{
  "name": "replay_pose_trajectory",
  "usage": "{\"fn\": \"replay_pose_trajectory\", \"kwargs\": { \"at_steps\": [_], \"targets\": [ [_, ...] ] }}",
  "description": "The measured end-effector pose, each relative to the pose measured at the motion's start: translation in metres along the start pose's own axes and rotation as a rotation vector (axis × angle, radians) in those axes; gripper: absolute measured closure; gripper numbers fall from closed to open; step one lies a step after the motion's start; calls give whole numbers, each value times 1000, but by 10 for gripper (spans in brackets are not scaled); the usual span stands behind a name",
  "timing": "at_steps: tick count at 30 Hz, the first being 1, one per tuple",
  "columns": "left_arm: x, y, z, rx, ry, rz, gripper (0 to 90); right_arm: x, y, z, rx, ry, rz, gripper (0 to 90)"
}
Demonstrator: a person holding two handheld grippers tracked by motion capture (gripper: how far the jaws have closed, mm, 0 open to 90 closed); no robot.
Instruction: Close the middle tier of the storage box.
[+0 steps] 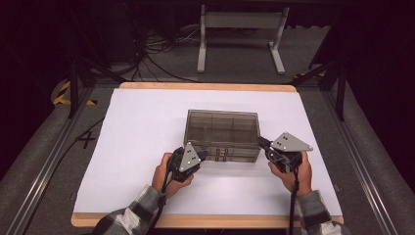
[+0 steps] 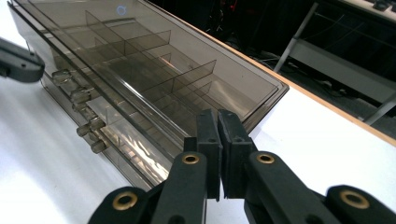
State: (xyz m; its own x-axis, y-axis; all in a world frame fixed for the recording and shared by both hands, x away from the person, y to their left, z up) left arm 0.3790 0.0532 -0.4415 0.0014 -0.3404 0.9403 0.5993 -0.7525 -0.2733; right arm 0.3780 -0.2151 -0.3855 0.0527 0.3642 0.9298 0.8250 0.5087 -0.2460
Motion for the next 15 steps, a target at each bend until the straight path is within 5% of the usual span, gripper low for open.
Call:
{"fn": "replay_pose_trajectory", "kwargs": {
  "at_steps": [15],
  "targets": [
    [2, -16, 10, 17, 9, -2, 866, 2, -10, 6, 15, -28, 2, 867]
  ]
}}
Point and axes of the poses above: each handheld gripper's, and its own axes: y roughly forward along the jaws, x roughly out of its top, z roughly to its left, the point moved 4 cm from there along y, roughly forward along the jaws, and after that the axes turned 12 degrees about -z, right-handed, at the moved point
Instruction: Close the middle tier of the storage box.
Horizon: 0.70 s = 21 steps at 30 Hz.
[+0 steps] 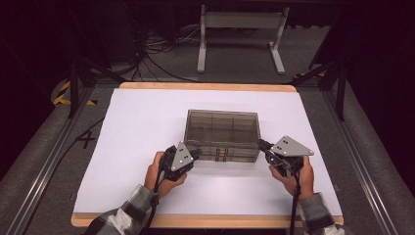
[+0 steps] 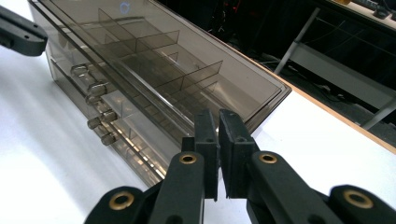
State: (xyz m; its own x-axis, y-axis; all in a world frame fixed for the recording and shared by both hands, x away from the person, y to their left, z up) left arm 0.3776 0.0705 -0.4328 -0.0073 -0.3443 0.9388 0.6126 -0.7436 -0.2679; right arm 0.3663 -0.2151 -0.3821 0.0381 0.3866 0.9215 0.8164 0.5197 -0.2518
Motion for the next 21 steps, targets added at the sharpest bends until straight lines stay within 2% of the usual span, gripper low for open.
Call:
{"fn": "replay_pose_trajectory", "kwargs": {
  "at_steps": [11, 19, 21],
  "targets": [
    [2, -11, 7, 11, 6, -4, 860, -3, -10, 2, 11, -16, 6, 857],
    [0, -25, 16, 39, 4, -7, 834, -7, -16, 4, 17, -28, 12, 827],
    [-2, -28, 19, 49, 16, -3, 826, -8, -19, 4, 17, -32, 10, 816]
  ]
}}
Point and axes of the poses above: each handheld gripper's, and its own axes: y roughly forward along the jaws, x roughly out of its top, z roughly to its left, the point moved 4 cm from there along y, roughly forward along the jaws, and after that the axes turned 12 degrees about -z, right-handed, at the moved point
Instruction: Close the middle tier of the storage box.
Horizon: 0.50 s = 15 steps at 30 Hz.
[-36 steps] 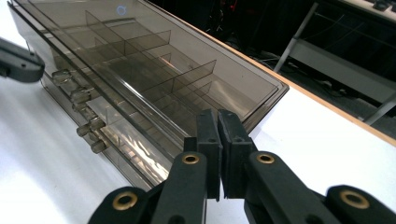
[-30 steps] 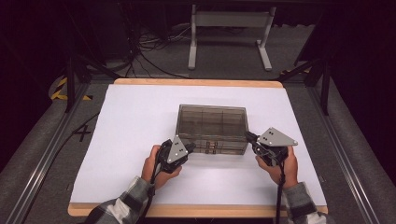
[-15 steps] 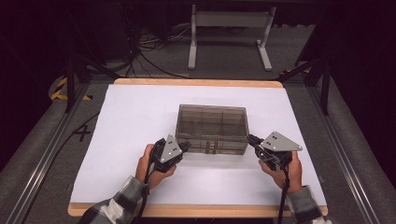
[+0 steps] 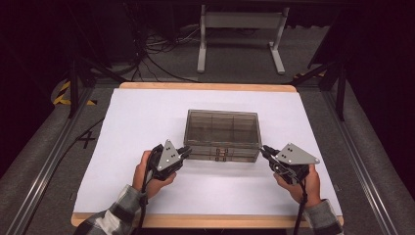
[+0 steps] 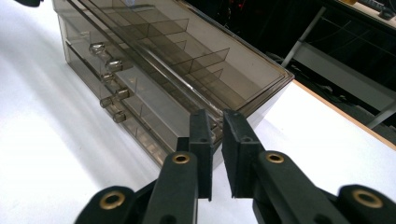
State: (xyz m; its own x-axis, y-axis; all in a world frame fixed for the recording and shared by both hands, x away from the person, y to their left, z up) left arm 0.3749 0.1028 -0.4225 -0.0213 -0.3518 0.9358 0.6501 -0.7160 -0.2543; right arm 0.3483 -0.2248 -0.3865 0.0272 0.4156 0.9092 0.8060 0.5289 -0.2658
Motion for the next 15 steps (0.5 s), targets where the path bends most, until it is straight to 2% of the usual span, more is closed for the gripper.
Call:
{"fn": "replay_pose_trajectory", "kwargs": {
  "at_steps": [10, 15],
  "targets": [
    [-12, -21, 14, 42, -13, 19, 758, -12, -12, -4, -5, 20, 3, 731],
    [-20, -30, 22, 66, -5, 43, 705, -18, -17, -9, -29, 32, 9, 673]
  ]
}}
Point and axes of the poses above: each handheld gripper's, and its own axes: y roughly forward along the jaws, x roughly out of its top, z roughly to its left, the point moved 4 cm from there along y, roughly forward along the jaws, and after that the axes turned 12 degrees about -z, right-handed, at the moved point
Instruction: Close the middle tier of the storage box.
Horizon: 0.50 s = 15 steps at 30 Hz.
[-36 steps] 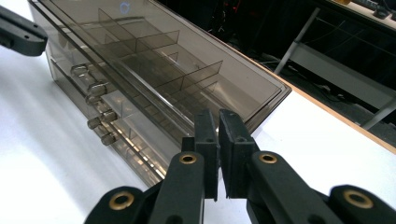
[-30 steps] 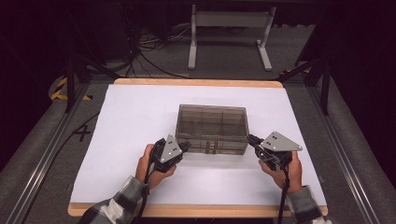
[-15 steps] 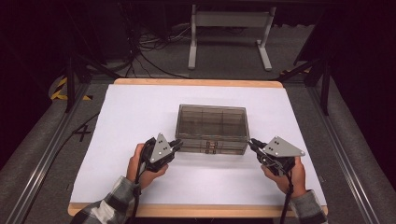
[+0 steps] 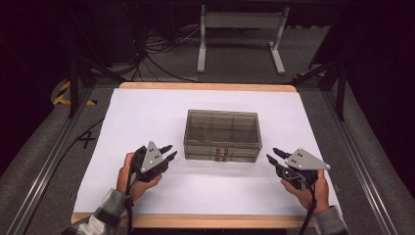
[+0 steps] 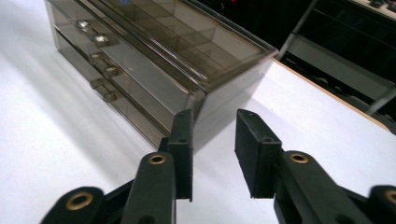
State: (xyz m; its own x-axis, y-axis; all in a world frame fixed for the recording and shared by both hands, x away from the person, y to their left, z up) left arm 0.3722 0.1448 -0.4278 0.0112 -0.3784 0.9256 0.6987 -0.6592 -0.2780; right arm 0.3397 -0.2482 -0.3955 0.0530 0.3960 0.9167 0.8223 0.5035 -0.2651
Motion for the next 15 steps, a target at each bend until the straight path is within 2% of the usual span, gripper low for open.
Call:
{"fn": "replay_pose_trajectory", "kwargs": {
  "at_steps": [6, 14, 15],
  "targets": [
    [-10, -10, 10, 24, -5, 14, 618, -10, -6, -8, -27, 19, 19, 568],
    [-25, -19, 22, 87, -6, 58, 438, -23, -13, -14, -40, 13, 24, 441],
    [-27, -21, 24, 105, -9, 67, 397, -24, -13, -14, -43, 15, 24, 425]
  ]
}}
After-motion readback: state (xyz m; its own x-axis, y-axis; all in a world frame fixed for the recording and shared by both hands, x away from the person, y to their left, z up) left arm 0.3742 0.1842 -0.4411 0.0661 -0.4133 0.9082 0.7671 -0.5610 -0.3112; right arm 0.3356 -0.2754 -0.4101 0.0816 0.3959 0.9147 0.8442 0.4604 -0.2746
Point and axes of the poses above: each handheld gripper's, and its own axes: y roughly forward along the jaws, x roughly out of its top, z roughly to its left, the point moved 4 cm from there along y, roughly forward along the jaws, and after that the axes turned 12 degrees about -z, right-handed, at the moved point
